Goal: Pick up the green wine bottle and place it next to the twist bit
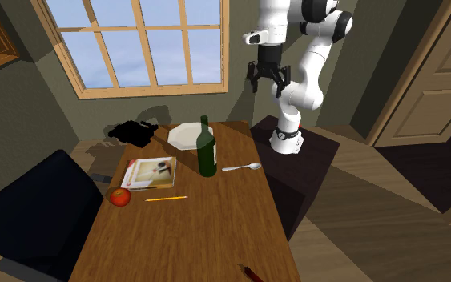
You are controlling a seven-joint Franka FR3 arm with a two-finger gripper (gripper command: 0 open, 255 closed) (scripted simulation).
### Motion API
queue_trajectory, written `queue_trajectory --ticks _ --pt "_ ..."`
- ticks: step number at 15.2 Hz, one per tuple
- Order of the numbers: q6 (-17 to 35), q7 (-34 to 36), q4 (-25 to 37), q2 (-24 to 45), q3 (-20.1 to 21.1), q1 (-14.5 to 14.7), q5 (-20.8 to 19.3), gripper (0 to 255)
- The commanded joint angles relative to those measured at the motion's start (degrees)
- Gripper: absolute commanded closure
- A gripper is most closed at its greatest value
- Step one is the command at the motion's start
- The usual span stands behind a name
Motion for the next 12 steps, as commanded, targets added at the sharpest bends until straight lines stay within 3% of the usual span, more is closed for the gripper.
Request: queue_trajectory --ticks 1,12 --pt "0.0 0.0 0.0 0.0 0.0 0.0 0.0 0" --pt "14.0 -16.7 -4.0 8.7 -10.7 -2.3 -8.8 0"
